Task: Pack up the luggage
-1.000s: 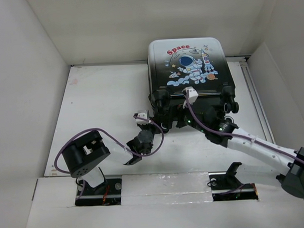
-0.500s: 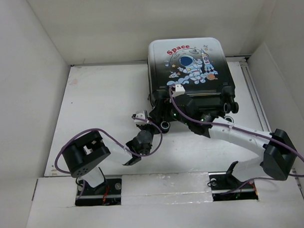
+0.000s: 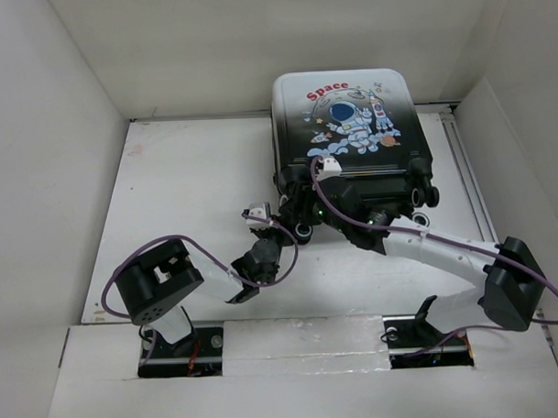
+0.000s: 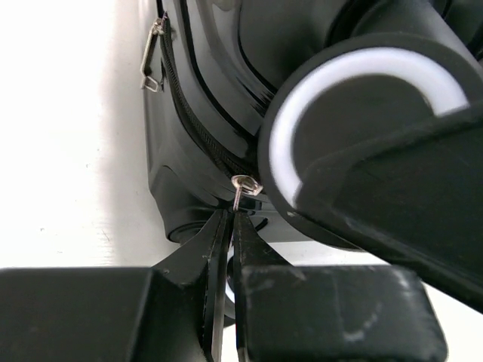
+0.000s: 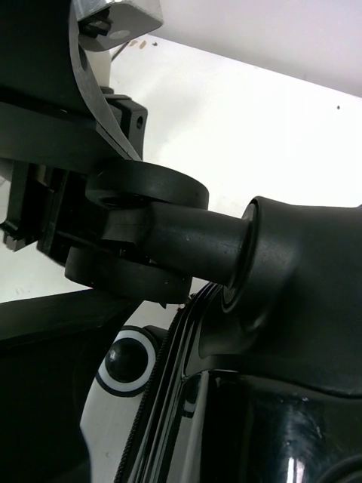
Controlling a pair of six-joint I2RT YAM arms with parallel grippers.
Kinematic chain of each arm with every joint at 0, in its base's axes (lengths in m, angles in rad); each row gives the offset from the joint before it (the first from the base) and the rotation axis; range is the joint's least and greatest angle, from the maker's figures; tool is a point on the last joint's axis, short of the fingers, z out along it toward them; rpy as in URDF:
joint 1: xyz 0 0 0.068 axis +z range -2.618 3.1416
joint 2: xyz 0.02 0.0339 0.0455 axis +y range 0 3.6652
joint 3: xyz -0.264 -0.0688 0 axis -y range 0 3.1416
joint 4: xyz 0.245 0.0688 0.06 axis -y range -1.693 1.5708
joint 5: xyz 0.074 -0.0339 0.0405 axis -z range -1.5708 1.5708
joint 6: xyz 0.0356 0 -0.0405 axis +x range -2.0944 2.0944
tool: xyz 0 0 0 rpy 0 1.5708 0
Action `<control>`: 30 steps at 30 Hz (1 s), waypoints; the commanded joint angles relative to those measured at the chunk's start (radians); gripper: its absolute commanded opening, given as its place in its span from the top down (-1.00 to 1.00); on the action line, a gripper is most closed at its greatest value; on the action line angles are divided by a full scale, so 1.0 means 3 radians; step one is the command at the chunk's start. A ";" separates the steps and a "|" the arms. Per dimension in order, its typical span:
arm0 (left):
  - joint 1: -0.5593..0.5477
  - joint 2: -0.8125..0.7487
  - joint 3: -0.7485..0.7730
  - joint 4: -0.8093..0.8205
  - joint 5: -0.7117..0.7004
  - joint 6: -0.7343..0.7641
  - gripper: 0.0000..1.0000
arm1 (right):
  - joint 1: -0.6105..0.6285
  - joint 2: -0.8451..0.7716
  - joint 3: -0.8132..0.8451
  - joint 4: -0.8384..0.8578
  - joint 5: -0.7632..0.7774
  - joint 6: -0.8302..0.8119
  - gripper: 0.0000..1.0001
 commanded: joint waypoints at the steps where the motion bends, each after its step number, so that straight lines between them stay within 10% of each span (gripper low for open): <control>1: 0.0057 -0.0002 -0.0067 0.0027 -0.0297 0.0015 1.00 | -0.0086 -0.0252 -0.0022 -0.0088 0.0515 -0.0094 1.00; 15: 0.0563 -0.0186 -0.0144 -0.0224 -0.0404 0.0005 1.00 | -0.0255 -0.1050 -0.0533 -0.0150 0.0235 -0.0222 1.00; 30: 0.1203 0.0086 0.0429 -0.0372 0.0591 -0.0092 1.00 | 0.0047 -0.1107 -0.0620 -0.0298 -0.0032 -0.0319 1.00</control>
